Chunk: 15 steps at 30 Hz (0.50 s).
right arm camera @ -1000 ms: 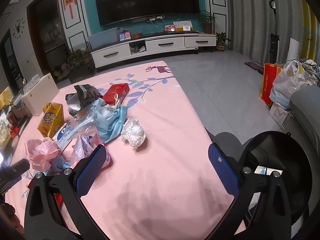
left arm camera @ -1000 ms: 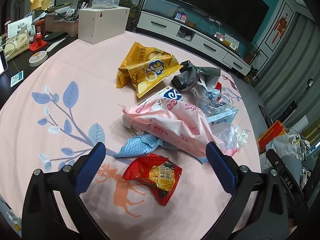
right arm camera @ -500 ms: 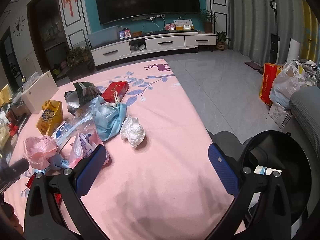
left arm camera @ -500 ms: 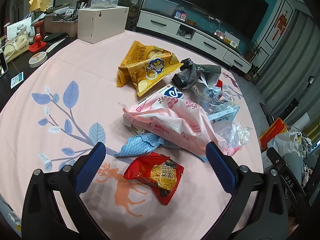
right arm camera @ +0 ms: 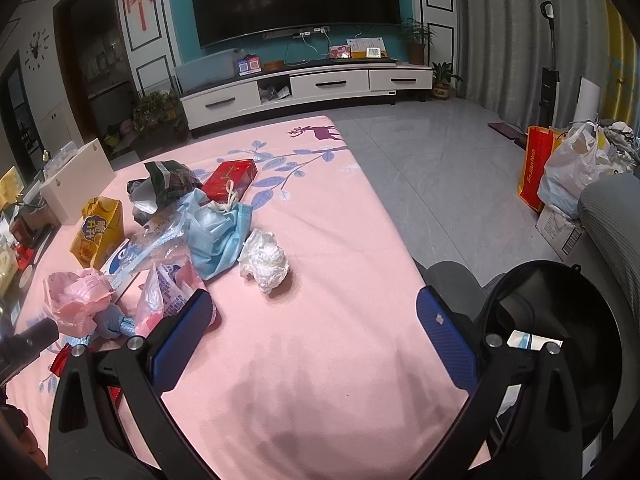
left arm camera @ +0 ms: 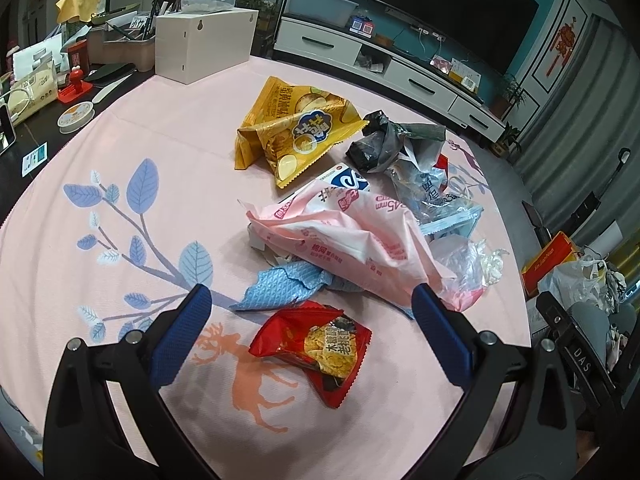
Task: Collect trash
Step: 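Lower the left tool onto the red chip bag and close on it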
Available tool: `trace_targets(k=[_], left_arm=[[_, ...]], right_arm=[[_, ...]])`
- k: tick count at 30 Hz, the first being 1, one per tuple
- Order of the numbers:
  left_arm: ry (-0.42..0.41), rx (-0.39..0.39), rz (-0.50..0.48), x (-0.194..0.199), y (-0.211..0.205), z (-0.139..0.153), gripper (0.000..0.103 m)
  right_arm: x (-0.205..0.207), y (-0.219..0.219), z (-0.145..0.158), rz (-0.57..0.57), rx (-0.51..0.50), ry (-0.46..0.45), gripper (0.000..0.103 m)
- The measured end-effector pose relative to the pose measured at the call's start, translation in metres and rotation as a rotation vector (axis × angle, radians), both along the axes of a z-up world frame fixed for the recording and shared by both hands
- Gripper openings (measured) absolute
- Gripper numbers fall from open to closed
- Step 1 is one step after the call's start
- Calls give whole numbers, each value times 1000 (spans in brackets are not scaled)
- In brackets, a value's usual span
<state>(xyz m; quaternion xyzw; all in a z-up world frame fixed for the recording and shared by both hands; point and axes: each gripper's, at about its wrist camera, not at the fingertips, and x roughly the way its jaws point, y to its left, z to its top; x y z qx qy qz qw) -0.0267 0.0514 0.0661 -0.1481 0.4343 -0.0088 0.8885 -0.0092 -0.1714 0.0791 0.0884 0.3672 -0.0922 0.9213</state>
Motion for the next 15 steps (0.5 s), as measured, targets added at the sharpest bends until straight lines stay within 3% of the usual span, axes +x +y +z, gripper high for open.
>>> trace_targets(k=[15], left_arm=[[21,-6,11,1,5,-3,100]], right_arm=[[0,0,0,1,0,0,100]])
